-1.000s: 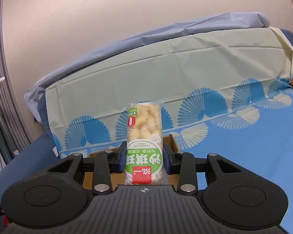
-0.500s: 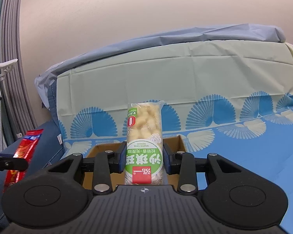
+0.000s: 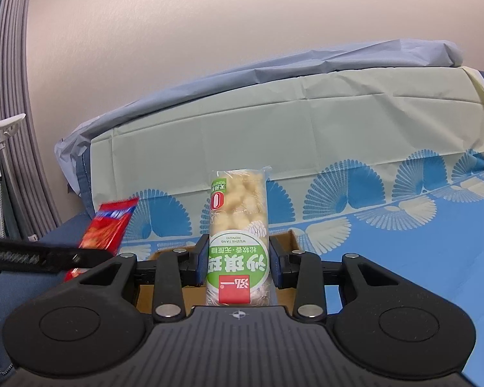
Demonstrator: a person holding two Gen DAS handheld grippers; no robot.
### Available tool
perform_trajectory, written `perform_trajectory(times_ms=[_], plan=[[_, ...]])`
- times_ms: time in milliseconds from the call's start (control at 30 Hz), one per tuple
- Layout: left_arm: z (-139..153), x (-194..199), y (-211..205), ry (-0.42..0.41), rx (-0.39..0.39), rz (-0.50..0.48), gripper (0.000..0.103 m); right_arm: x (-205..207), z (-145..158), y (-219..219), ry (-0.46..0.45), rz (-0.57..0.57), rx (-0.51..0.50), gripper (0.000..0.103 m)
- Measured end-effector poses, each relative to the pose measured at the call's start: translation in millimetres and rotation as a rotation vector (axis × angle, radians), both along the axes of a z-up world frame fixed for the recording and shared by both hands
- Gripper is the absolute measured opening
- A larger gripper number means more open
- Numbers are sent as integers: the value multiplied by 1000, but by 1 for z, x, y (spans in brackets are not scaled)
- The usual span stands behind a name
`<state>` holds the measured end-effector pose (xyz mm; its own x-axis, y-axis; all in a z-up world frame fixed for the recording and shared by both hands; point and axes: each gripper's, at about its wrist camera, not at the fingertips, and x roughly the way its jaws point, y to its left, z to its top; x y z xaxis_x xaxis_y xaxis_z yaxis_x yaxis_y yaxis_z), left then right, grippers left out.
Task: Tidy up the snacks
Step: 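Lift the peanut-bar pack and spicy-strip bag and carry both over the box, then open both grippers to drop the two packs into the box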
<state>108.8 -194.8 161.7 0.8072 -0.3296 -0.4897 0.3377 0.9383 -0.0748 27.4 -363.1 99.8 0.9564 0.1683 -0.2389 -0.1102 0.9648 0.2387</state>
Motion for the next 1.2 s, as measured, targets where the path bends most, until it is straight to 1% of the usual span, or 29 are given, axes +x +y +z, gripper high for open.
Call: perform_trajectory(times_ms=[167, 300, 533, 900, 1033, 1100, 1167, 1200], plan=[[3, 20, -8, 7, -38, 19, 49, -1, 0, 2, 1, 7, -4, 38], [4, 29, -17, 5, -38, 19, 49, 0, 0, 0, 1, 6, 3, 38], [4, 41, -19, 3, -51, 29, 49, -4, -1, 1, -14, 9, 3, 38], [4, 49, -22, 10, -64, 34, 49, 0, -2, -1, -9, 22, 5, 38], [0, 49, -20, 25, -66, 31, 50, 1, -1, 0, -13, 27, 2, 38], [-1, 50, -20, 37, -69, 29, 50, 1, -1, 1, -13, 31, -3, 38], [-1, 49, -18, 39, -81, 34, 58, 2, -1, 2, -11, 33, -7, 38], [-1, 48, -17, 35, -86, 37, 60, 3, -1, 2, -10, 33, -9, 38]])
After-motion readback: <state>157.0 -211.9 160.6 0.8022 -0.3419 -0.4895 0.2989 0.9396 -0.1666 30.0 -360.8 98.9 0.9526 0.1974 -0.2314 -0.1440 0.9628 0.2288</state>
